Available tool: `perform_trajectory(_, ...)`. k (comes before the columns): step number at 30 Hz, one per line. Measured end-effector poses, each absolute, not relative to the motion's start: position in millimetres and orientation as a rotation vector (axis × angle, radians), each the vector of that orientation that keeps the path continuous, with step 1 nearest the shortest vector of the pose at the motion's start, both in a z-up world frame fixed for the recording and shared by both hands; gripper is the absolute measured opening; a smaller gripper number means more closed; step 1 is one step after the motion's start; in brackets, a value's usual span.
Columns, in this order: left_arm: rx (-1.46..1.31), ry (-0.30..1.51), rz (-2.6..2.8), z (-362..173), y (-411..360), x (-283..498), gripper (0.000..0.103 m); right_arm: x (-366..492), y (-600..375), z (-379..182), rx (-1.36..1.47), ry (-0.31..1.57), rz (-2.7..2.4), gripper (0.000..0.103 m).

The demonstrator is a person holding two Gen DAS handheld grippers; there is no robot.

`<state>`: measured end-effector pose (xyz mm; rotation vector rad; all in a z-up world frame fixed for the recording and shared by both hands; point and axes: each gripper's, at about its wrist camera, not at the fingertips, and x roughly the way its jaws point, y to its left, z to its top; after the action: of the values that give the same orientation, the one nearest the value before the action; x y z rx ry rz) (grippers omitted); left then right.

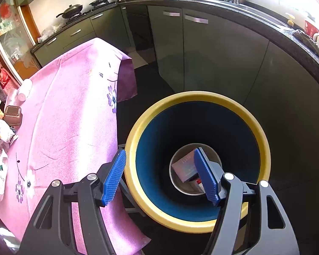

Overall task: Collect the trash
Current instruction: 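Grasp the white toothpaste tube with the left gripper and lift it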

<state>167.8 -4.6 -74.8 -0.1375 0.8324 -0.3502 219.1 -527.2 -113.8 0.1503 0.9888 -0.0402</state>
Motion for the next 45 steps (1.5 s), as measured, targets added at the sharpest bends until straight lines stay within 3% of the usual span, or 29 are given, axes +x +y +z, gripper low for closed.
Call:
perform_trajectory(17, -0.21, 0.851, -0.37, -87.4, -7.2, 171.6, 0.041, 229.3, -515.6, -126.1, 0.134, 1.022, -0.019, 0.066)
perform_trajectory(24, -0.186, 0.822, -0.333, -86.5, -6.0, 173.8, 0.006, 229.6, -514.2, -127.6, 0.132, 1.025, -0.014, 0.066)
perform_trajectory(31, -0.152, 0.752, -0.34, -71.6, -6.5, 160.8, 0.001, 227.3, -514.1, -127.4, 0.134, 1.023, -0.01, 0.066)
perform_trajectory(45, -0.1, 0.683, -0.4, -38.3, -14.3, 123.5, 0.0, 223.1, -515.0, -124.6, 0.138, 1.015, -0.003, 0.066)
